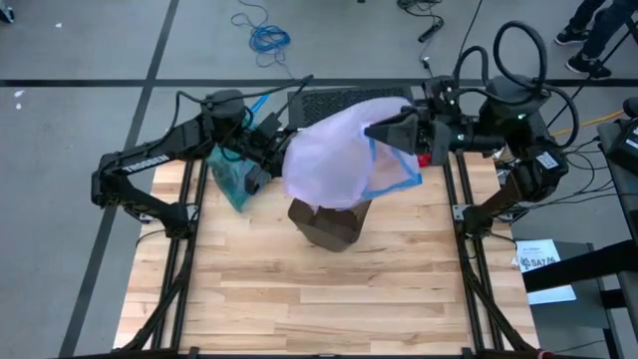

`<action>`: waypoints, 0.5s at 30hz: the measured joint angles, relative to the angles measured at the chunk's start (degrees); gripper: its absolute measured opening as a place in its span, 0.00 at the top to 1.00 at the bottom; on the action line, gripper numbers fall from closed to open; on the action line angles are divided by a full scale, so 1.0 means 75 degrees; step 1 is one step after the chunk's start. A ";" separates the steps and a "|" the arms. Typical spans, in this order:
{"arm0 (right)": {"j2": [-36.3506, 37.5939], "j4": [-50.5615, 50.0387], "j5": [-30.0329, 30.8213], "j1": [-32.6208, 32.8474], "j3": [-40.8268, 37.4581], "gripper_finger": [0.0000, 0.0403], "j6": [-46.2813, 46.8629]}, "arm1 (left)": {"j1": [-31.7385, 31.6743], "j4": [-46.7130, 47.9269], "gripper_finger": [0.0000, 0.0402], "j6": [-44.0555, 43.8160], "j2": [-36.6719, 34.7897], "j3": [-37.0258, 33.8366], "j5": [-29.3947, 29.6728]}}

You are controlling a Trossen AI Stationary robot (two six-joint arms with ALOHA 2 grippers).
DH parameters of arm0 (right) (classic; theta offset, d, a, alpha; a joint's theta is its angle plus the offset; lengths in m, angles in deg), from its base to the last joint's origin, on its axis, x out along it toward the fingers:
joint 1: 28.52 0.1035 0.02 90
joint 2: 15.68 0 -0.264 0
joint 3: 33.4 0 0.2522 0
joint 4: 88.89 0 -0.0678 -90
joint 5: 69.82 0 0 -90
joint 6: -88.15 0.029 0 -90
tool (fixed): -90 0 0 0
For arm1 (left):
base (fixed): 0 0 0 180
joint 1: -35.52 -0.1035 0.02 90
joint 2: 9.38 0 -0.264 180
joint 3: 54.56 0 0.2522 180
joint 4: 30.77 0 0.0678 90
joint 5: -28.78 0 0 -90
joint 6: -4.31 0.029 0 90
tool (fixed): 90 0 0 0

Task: Place trash/remove bag and relplace
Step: Insert the new pink trash bag into the trash bin

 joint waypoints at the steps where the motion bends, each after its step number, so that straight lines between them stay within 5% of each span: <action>1: -0.0006 0.0022 -0.0030 -0.0056 0.0000 1.00 0.0001 | 0.0081 -0.0269 1.00 -0.0017 0.0057 -0.0090 0.0032; 15: 0.0004 0.0467 -0.1846 -0.1105 -0.0003 1.00 0.0776 | 0.0724 -0.3757 1.00 -0.1636 0.1179 -0.1638 0.0639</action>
